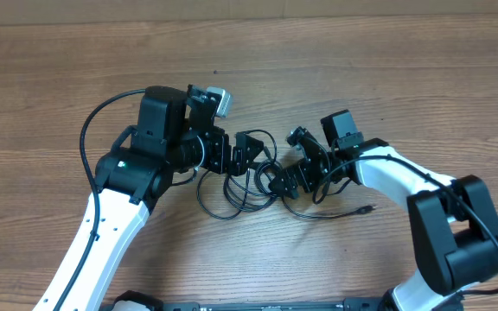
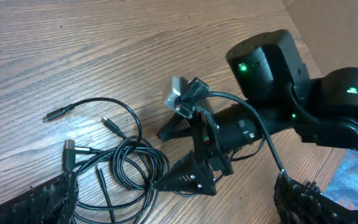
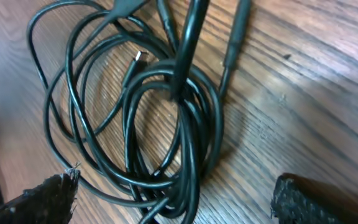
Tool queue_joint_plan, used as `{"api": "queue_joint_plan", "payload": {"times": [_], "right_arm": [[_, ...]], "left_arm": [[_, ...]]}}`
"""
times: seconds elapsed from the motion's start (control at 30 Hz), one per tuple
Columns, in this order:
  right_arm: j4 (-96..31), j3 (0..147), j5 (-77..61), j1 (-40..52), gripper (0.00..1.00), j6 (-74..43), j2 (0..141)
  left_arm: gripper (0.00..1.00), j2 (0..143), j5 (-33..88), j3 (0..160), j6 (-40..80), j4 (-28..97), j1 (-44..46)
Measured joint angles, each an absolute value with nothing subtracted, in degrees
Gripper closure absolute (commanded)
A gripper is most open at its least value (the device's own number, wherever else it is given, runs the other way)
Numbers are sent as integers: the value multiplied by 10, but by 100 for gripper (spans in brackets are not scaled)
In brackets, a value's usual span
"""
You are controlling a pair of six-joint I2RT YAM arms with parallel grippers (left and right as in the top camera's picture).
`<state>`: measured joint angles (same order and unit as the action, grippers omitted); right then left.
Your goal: Untangle cables
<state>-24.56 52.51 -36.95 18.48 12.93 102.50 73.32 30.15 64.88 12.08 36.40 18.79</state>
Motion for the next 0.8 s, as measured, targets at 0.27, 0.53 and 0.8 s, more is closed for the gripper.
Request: {"api": "queue_joint_plan", "payload": {"times": [0.27,0.53,0.8], "right_arm": [[-242,526,-401,185,7,134,1028],[-237,526,-435,190,10,155,1035],[-227,526,-449,203,50,165,1048]], "left_arm": [[0,733,302,649,121,364,188],[0,733,300,649,121,364,188],[0,733,299,649,121,365,188]]}}
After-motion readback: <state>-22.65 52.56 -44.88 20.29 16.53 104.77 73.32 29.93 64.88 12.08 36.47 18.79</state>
